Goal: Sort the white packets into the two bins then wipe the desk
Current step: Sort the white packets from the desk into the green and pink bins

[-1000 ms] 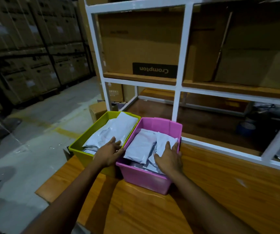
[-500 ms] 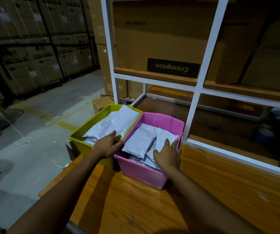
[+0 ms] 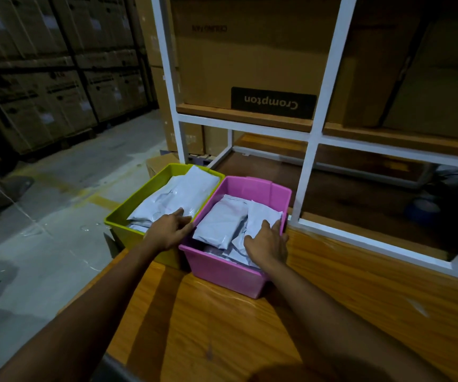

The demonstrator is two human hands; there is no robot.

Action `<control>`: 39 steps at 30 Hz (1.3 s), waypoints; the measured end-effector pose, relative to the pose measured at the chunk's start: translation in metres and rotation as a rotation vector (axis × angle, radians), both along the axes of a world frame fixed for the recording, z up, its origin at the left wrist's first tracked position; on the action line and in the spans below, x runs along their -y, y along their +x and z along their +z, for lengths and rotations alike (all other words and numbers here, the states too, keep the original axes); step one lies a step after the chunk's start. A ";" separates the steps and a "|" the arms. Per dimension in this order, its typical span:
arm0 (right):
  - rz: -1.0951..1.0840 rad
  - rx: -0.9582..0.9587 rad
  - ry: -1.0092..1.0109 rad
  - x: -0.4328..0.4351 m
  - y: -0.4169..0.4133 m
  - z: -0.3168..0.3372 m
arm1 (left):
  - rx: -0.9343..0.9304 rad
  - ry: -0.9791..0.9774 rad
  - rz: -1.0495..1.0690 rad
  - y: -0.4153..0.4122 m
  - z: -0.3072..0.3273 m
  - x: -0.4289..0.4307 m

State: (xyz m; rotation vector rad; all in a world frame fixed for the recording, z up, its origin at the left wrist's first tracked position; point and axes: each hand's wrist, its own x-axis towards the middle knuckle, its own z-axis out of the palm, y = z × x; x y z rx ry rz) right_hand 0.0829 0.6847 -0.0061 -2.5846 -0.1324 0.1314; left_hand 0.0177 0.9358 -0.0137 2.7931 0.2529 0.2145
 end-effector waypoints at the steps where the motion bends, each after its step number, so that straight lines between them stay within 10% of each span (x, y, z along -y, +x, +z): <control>1: 0.002 -0.007 0.003 0.002 0.000 0.001 | -0.006 0.008 -0.004 -0.001 0.001 0.001; 14: 0.237 0.170 0.083 0.085 -0.032 0.024 | 0.151 0.047 0.085 -0.018 0.031 0.092; 24: 0.254 0.445 0.163 0.290 -0.122 0.069 | 0.588 -0.065 -0.174 -0.085 0.076 0.361; 39: -0.130 0.717 0.101 0.601 -0.214 0.099 | 0.555 -0.175 -0.635 -0.119 0.085 0.697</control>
